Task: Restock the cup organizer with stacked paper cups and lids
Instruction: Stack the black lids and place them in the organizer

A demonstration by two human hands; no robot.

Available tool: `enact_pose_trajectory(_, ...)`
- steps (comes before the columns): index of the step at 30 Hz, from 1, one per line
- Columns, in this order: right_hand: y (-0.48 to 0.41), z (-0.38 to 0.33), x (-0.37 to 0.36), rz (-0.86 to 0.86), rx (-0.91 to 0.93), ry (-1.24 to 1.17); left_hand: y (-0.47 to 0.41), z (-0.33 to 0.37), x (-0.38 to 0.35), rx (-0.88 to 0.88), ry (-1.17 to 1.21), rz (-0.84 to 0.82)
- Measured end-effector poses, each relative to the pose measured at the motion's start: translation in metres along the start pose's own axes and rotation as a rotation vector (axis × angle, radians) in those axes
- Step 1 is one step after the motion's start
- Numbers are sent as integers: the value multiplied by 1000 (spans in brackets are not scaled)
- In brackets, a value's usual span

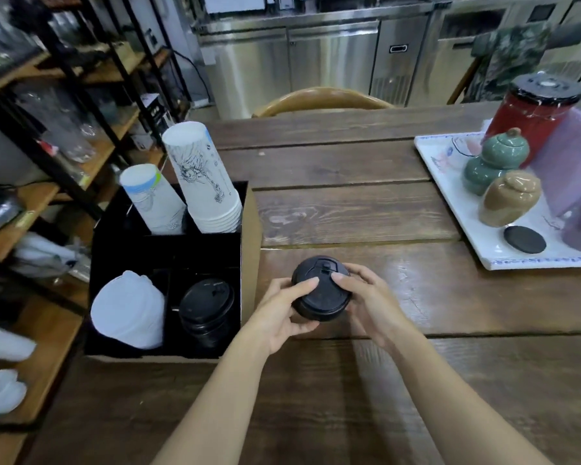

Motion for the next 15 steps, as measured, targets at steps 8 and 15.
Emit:
enact_pose_trajectory(8,8,-33,-84,-109,127,224,51,63,59,-234,-142,189)
enact_pose_trajectory(15,9,-19,-149,-223,109,413,82,85,116,-361,-147,465)
Point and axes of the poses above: each hand's wrist, its own y-axis away from the middle knuckle, its own x-axis out of the back of the hand, z = x × y, the point moved 6 cm from there along -y, towards the middle knuckle, and after that the axes turned 2 degrees about -y, right-handed, at the moved point
